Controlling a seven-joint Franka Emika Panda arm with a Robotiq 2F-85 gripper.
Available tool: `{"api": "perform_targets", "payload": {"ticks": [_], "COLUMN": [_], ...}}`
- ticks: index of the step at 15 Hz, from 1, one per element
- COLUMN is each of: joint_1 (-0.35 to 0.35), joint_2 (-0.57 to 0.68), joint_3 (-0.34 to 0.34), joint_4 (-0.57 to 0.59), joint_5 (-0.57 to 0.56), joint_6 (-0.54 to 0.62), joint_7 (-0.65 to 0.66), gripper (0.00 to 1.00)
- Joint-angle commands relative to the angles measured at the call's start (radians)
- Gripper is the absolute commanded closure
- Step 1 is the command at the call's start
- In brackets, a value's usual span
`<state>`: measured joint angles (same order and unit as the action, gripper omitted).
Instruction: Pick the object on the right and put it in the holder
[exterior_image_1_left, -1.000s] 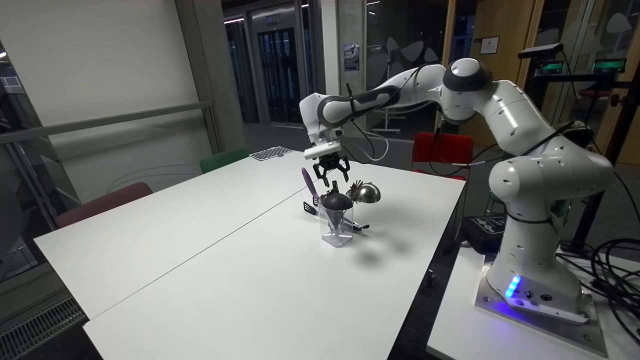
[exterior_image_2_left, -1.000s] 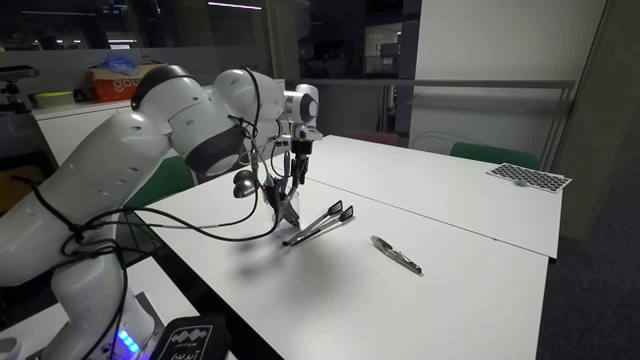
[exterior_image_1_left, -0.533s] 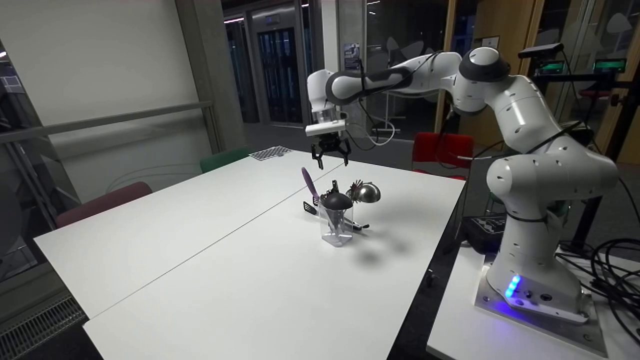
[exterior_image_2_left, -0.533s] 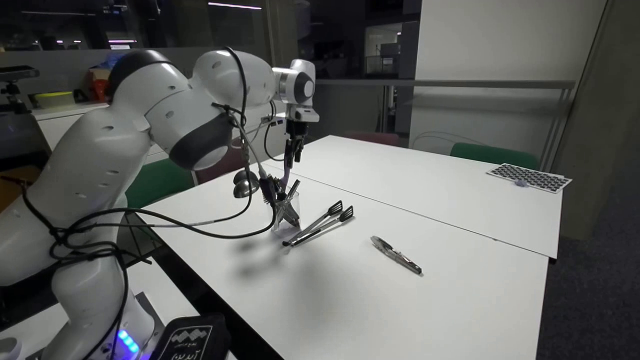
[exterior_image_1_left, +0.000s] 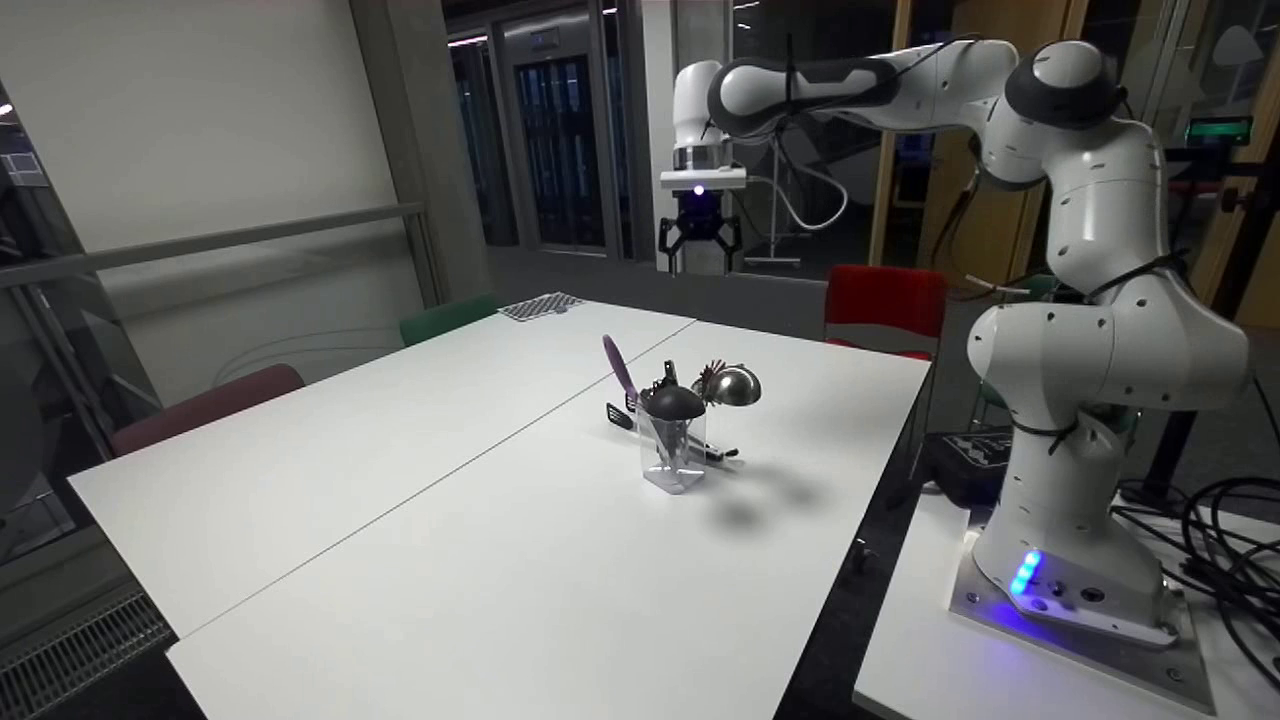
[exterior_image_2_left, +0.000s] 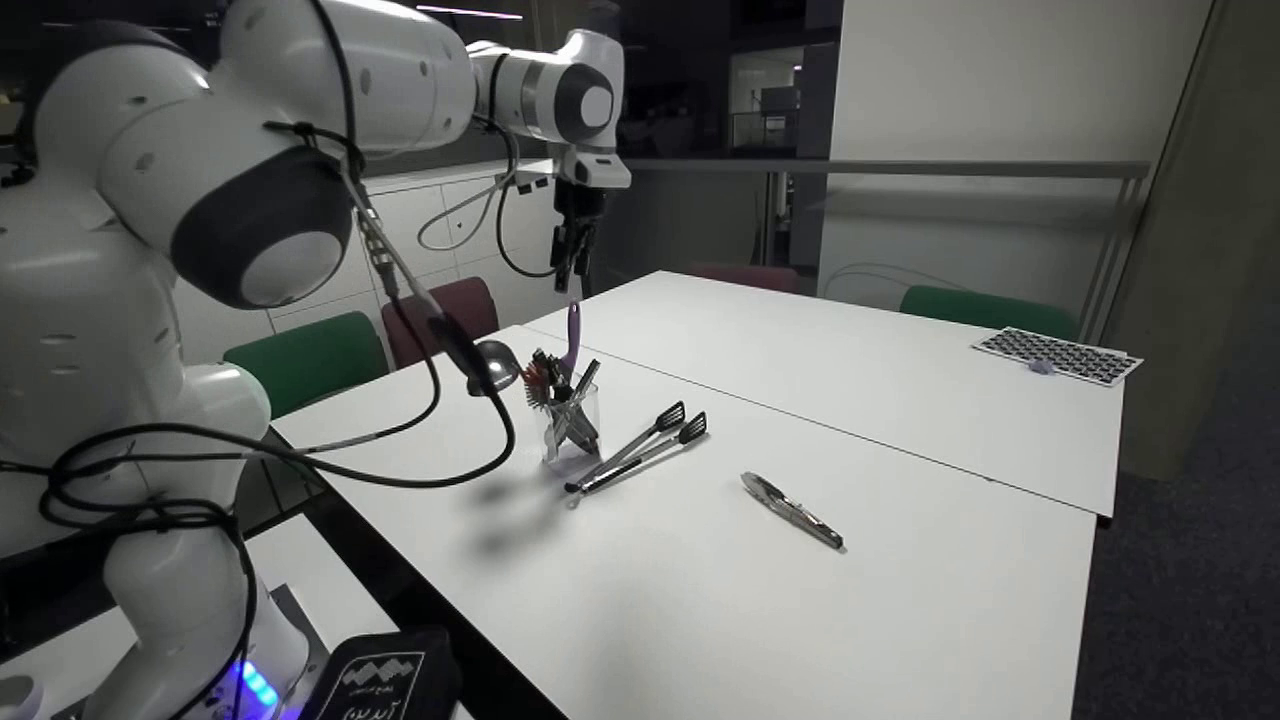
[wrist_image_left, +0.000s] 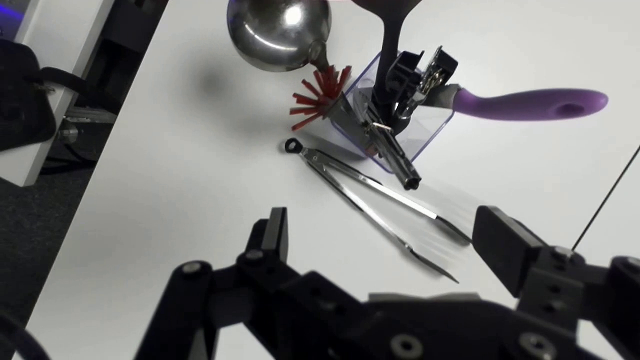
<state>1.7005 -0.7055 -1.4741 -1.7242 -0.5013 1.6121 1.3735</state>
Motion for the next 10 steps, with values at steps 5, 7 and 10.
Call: {"api": "perform_targets", "payload": {"ticks": [5, 7, 10], "joint_1": [-0.417, -0.471, -0.502], "joint_2": [-0.055, 0.161, 0.139], "joint_3": [0.289, 0.231, 0.253], "joint_4": [-0.219, -0.182, -0.204], "joint_5": [-0.034, 0.144, 0.144], "joint_6": [0.063, 0.103, 0.108], "joint_7": [0.022, -0.108, -0.109], "gripper": [0.0, 0.0, 0.0]}}
